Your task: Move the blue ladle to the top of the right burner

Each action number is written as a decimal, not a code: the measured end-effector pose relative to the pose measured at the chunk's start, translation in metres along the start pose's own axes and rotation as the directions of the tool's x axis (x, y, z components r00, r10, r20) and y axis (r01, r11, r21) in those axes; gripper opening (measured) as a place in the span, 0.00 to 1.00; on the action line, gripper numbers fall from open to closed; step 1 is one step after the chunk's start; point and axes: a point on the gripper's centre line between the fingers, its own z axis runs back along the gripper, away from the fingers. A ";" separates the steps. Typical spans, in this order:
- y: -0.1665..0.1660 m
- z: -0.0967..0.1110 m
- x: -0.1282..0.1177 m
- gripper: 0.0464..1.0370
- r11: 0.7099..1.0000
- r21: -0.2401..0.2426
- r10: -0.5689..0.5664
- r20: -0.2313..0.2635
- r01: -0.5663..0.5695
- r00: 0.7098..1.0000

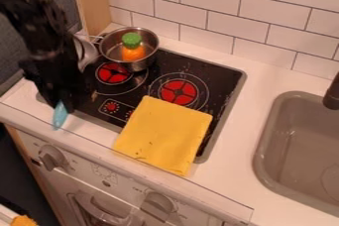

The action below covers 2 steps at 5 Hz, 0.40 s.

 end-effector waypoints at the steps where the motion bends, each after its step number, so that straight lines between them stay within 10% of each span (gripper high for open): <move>1: -0.045 0.036 0.013 0.28 0.997 -0.058 -0.053 0.052 0.056 0.997; 2: -0.097 0.030 0.047 0.28 0.985 -0.120 -0.123 0.021 0.124 0.992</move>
